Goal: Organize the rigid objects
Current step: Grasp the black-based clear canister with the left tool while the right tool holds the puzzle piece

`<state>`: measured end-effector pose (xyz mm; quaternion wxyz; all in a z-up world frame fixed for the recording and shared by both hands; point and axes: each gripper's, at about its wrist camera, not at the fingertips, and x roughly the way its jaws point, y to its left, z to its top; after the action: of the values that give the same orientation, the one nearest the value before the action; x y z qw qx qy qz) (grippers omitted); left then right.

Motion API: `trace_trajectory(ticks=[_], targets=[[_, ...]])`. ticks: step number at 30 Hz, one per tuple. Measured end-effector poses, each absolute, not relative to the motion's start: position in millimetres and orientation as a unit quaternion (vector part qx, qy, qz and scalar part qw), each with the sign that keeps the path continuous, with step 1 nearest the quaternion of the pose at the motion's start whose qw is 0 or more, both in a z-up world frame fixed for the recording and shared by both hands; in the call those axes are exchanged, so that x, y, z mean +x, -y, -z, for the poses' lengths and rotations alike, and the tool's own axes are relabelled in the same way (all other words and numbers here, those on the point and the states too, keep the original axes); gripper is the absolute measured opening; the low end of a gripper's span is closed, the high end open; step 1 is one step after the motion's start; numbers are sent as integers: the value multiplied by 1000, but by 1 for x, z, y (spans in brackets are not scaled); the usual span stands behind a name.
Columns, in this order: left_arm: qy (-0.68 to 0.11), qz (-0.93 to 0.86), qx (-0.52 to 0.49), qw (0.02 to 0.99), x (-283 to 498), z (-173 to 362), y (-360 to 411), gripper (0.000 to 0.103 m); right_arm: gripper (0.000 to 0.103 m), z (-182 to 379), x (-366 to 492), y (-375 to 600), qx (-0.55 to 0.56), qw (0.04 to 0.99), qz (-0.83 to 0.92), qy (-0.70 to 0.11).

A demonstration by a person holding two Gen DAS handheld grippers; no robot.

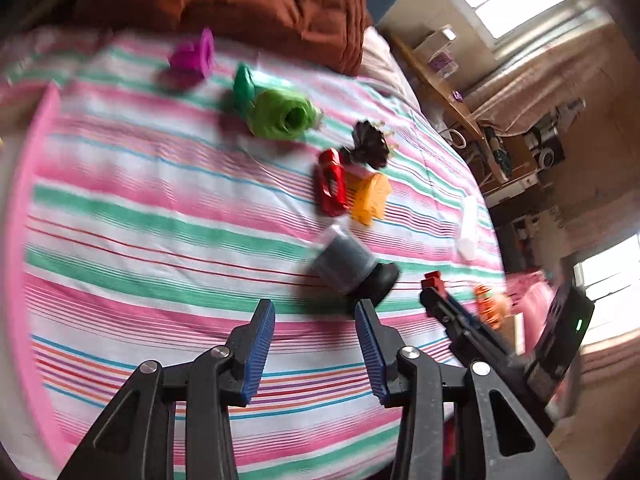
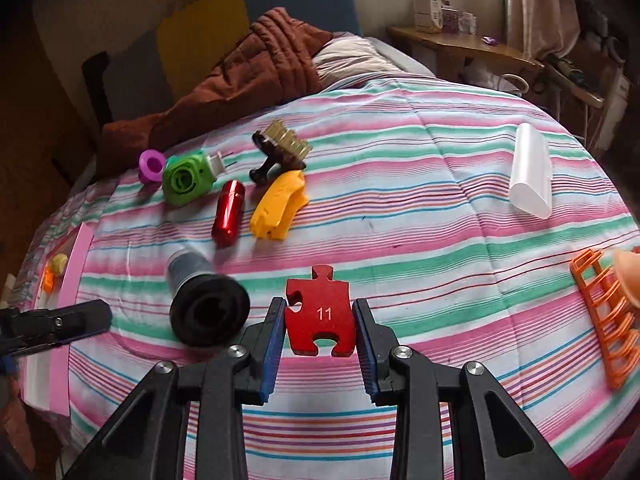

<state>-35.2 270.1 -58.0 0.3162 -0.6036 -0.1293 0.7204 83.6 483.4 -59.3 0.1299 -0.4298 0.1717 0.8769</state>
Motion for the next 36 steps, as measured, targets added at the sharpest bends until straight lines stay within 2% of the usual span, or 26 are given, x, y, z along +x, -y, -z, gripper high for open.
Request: trace_trajectory(ticks=[4,8,11,18,27,36], targets=[[201,-673,-655,278,-56,76,-297,46,34,59,88,-500,-421,145,-873,-198],[188,-666,-686,224,-69,89,-323,47,34,57,85,-501,-417,150,-876,-191],[183,-666,-685,232,-73,98,-339,54,34,59,83,-500,-420,142,-875,-195],[206,-653,-689,238,-76,108,-348,52,34,58,82,-500,-422,144,-873,-198],[159,-697,-633,296,-56,91,-345,48,34,55,87,-512,-414,155,-870,-217],[22,-784,-517,343,-17,55,-324,48,34,59,86,-504,-417,136,-873,-213]])
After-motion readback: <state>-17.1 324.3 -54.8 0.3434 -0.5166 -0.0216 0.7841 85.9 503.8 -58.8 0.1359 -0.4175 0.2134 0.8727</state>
